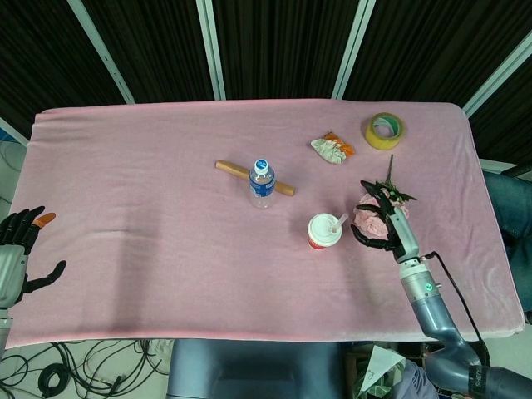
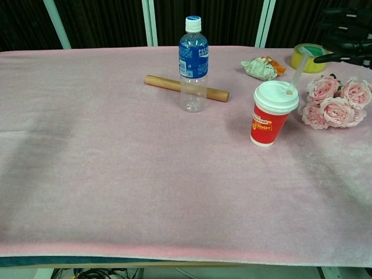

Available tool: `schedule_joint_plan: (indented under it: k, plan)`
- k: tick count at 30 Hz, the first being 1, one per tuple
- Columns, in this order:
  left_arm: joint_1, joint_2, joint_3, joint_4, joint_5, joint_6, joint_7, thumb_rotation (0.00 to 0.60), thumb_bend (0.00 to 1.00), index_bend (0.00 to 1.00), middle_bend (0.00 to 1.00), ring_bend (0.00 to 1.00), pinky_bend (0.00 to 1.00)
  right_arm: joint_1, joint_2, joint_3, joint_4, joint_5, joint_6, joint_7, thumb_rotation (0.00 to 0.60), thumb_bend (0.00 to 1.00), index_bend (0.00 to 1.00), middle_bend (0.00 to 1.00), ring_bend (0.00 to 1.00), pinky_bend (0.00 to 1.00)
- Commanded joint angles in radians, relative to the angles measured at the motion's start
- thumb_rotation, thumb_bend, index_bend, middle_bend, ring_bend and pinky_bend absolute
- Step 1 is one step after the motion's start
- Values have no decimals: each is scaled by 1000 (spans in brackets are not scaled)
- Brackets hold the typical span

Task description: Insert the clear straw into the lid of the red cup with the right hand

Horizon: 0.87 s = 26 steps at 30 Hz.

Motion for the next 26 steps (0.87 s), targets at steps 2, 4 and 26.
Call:
schedule_joint_plan:
  k: [2,4,26]
  plan:
    - [-1,6,4,-9,-2,-7,16,600,261,162,63,0,0,-81,129,-85,-32,-34,101,-417,600,252,119,45,26,208]
    - [-1,10,7,-20,-4,-12,28,600,260,162,63,0,0,-117,123,-111,-25,-38,179,-606,600,252,118,45,25,208]
    - [-14,47,48,-105,-1,-75,132,600,261,162,63,0,0,-274,-16,-239,175,-166,492,-1045,600,252,36,45,24,208]
